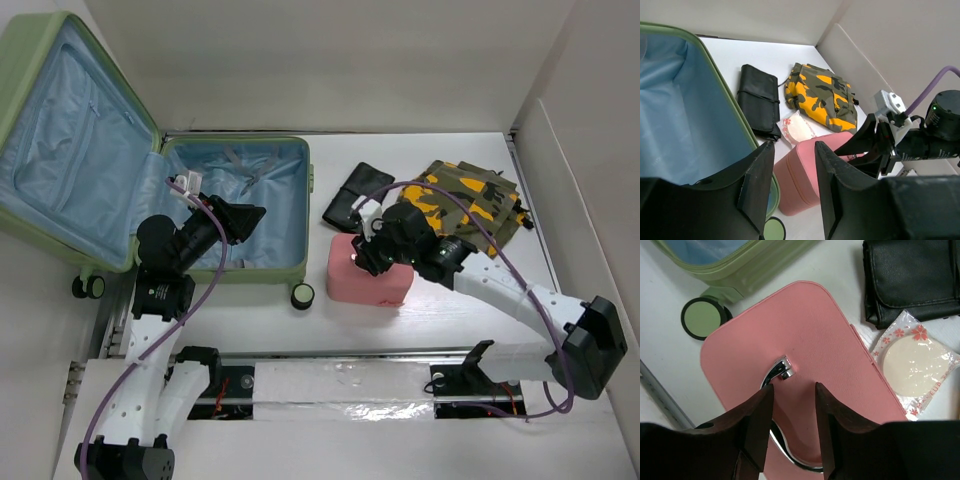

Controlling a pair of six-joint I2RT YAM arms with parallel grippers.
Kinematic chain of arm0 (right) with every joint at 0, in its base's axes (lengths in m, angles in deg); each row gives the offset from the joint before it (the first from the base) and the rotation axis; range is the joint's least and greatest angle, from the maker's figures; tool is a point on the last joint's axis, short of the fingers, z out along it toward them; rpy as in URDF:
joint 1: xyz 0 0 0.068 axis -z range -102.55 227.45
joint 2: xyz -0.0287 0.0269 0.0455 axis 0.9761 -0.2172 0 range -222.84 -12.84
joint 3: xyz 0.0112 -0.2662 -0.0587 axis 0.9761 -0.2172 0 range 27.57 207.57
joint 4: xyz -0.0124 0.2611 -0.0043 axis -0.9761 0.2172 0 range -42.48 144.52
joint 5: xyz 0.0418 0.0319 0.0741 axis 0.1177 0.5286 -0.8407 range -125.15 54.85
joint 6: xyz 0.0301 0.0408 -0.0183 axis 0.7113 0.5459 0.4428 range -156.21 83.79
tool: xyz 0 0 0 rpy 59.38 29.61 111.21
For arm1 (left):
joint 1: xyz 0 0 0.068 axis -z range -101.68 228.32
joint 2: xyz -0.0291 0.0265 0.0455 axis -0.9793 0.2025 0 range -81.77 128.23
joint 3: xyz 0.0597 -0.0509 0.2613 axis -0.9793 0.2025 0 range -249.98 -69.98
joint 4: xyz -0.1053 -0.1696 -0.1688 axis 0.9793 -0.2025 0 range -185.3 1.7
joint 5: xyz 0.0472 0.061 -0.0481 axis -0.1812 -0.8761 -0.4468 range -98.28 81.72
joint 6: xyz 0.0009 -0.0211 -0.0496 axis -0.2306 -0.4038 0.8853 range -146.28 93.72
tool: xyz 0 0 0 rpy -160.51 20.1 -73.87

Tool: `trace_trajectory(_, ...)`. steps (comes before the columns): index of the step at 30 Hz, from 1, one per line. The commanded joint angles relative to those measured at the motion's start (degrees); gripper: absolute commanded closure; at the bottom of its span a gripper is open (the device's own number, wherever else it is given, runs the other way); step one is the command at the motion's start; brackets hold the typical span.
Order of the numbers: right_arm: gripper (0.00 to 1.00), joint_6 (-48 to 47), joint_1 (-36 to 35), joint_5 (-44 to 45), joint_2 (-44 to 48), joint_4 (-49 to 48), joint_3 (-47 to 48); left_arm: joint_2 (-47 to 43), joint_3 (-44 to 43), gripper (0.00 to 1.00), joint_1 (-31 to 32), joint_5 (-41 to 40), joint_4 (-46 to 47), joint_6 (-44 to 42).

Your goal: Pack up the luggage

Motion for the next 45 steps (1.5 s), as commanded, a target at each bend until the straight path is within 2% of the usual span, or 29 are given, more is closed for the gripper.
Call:
trace_trajectory(1, 0.56, -1.6, -1.4, -0.3, -0.7, 0.6, 3.7, -0.5, -0.8, 0.65, 0.1, 0.3, 1.7, -0.8)
trace_trajectory(7, 0.58, 0.1, -5.0, 1.6, 0.7, 3.6, 2.1, -0.2, -1.0, 0.65, 0.1, 0.5, 1.7, -0.7)
trace_trajectory(10, 0.60, 1.6, -5.1, 5.6, 2.2, 5.3, 1.6, -0.2, -0.8, 0.64, 0.1, 0.6, 2.2, -0.5)
trace_trajectory(16, 0.65, 3.6, -5.1, 9.1, 8.0, 1.1, 0.5, -0.5, -0.5, 0.64, 0.1, 1.0, 2.7, 0.0)
trace_trajectory(20, 0.58, 2.5, -5.6, 4.4, 5.5, 1.7, 1.2, -0.9, -0.3, 0.64, 0.1, 0.9, 2.4, -0.2)
trace_trajectory(28, 0.58, 2.5, -5.6, 3.7, -0.4, -0.2, 0.7, -1.0, -0.3, 0.64, 0.1, 1.1, 2.5, -0.2)
trace_trajectory(32, 0.65, 2.7, -5.6, 6.3, -2.9, 0.5, 1.4, -1.3, -0.3, 0.65, 0.1, 0.9, 2.0, -0.6)
trace_trajectory(33, 0.72, 2.9, -5.6, 10.7, -3.5, 1.3, 1.5, -1.5, -0.3, 0.64, 0.1, 0.9, 1.7, -0.7)
trace_trajectory(35, 0.78, 3.8, -6.1, 13.7, -3.8, 2.2, 1.3, -1.5, -0.6, 0.64, 0.1, 0.7, 1.5, -0.9)
trace_trajectory(38, 1.00, 4.7, -6.1, 15.9, -4.4, 3.1, 0.9, -1.8, -0.8, 0.65, 0.1, 0.6, 1.1, -1.1)
trace_trajectory(42, 1.00, 6.9, -6.1, 16.2, -1.5, 0.8, 0.4, -1.7, -1.0, 0.65, 0.1, 0.4, 1.0, -1.2)
trace_trajectory(45, 1.00, 7.6, -5.6, 14.1, 4.1, -2.7, 1.2, -2.1, -0.9, 0.65, 0.1, 0.4, 1.0, -1.2)
